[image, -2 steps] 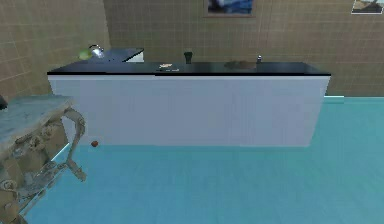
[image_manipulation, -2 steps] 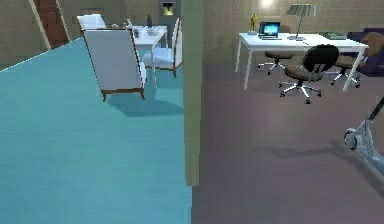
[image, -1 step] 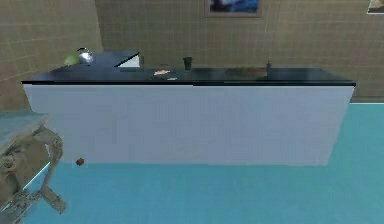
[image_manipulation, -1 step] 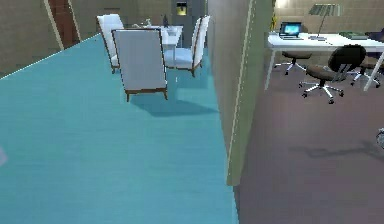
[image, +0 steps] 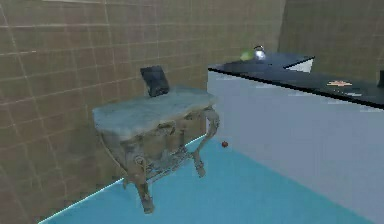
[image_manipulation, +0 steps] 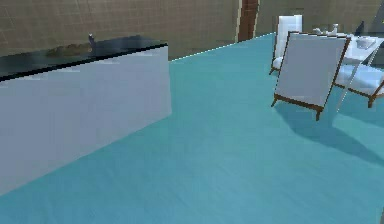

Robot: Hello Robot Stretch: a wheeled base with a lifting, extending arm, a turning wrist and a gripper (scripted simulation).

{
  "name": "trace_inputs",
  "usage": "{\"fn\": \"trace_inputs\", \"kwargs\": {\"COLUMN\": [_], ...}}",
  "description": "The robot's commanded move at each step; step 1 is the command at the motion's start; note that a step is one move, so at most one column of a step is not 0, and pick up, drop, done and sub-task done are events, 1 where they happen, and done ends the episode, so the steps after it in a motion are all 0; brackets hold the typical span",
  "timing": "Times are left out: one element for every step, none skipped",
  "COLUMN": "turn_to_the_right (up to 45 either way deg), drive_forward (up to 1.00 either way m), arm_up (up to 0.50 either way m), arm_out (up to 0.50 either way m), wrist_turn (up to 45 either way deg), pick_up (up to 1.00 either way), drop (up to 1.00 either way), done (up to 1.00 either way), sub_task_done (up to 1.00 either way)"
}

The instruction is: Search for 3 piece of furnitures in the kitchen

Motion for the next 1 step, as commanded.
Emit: {"fn": "trace_inputs", "kwargs": {"turn_to_the_right": [-24.0], "drive_forward": [0.00], "arm_up": [0.00], "arm_out": [0.00], "wrist_turn": [0.0], "pick_up": [0.00], "drop": [0.00], "done": [0.00], "sub_task_done": [0.00]}}
